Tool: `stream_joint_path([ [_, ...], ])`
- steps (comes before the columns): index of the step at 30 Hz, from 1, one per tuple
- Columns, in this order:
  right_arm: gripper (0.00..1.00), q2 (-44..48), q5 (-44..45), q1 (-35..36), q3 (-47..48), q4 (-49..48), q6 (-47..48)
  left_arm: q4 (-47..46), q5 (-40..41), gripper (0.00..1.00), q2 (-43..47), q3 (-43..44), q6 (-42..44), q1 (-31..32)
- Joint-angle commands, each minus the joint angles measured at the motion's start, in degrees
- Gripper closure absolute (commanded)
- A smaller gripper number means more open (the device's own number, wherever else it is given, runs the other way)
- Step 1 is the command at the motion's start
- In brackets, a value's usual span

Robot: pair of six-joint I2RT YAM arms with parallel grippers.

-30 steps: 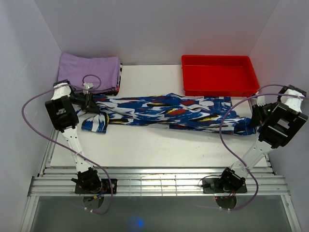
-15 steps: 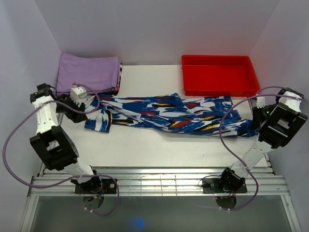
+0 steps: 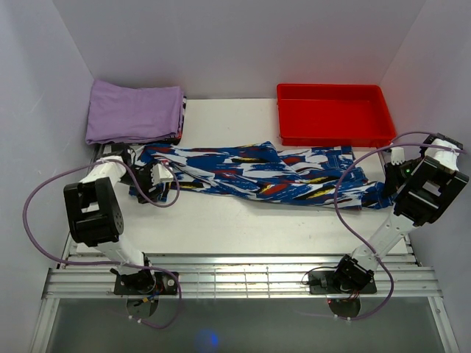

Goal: Fold and stack the trousers
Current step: Flatten the trousers out

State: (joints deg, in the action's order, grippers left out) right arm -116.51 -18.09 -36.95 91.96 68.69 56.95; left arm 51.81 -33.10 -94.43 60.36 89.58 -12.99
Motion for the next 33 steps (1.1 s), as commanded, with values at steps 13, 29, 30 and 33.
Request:
stream_joint_path([
  [13,0.92,3.1,0.2,-0.9,1.8,-2.8,-0.3,-2.7,6.5,0.64,-4.8,-5.2,-0.8,2.6],
  [29,0.92,7.0,3.6,-4.7,4.4,-1.9,-3.1,28.6,-17.6,1.00,-11.2,28.5,-30.4,-29.6],
  [30,0.92,7.2,4.0,-5.7,4.0,-2.2,-4.3,28.6,-17.5,1.00,-12.3,29.0,-33.0,-32.7],
  [33,0.92,6.9,7.4,-8.2,3.1,-3.4,-8.0,28.7,-18.7,1.00,-17.7,32.7,-43.9,-40.9],
])
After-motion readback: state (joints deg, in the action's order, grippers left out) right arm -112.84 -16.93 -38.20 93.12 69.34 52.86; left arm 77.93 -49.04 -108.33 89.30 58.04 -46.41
